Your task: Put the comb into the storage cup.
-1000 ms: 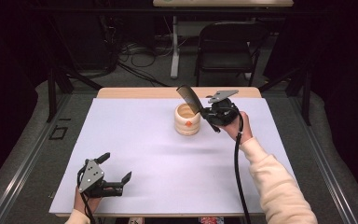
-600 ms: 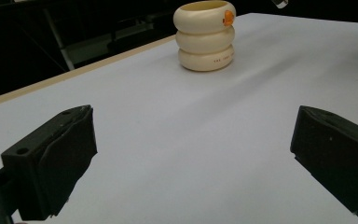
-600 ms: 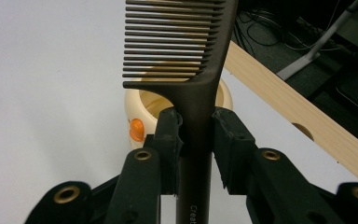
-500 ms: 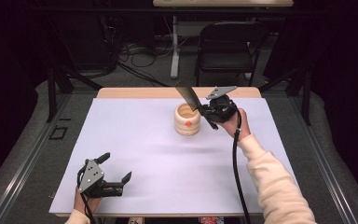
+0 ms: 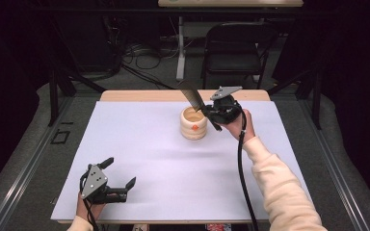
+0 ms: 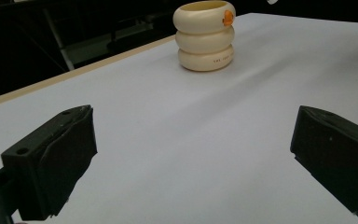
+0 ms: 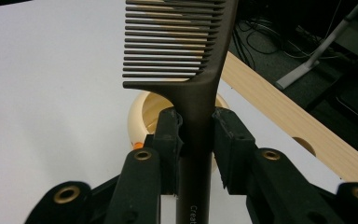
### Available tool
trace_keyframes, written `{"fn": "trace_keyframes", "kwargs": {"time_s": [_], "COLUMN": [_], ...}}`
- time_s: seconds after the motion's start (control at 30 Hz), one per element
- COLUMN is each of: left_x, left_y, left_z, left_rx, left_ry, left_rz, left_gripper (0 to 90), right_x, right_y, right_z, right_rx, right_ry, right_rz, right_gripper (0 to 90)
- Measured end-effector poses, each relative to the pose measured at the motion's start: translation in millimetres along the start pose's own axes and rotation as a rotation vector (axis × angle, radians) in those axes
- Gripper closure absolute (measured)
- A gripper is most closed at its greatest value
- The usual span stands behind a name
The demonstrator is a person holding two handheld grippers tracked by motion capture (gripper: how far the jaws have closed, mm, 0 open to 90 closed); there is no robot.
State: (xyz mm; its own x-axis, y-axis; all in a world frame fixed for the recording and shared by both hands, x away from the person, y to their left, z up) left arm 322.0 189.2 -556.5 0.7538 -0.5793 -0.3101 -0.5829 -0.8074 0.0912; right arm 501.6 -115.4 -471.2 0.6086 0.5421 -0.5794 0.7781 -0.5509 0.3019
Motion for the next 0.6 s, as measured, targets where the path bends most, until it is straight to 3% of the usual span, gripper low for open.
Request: {"fn": "trace_keyframes", "kwargs": {"time_s": [0.6], "left_x": [0.3], "left_y": [0.3], "left_z": [-0.1], "left_rx": [-0.005], "left_ry": [0.002], "left_rz": [0.002], "left_gripper": [0.3], "right_x": [2.5], "right_y": [3.3], "right_z": [-12.2], "right_rx": [0.012], "right_ry": [0.039], "right_rz": [0.015], "right_gripper": [72.0]}}
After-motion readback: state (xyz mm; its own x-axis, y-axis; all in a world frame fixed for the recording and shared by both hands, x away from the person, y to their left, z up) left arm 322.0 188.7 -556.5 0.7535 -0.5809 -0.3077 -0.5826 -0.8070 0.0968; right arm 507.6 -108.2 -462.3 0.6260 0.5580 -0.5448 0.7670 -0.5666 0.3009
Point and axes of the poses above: each handheld gripper's, and its own axes: x roughly forward along the jaws, z roughly out of its underside, y roughly to its right, the point moved 8 cm from there along x, roughly forward along the jaws, and after that the axes turned 12 degrees about -x, right-handed, at the moved point
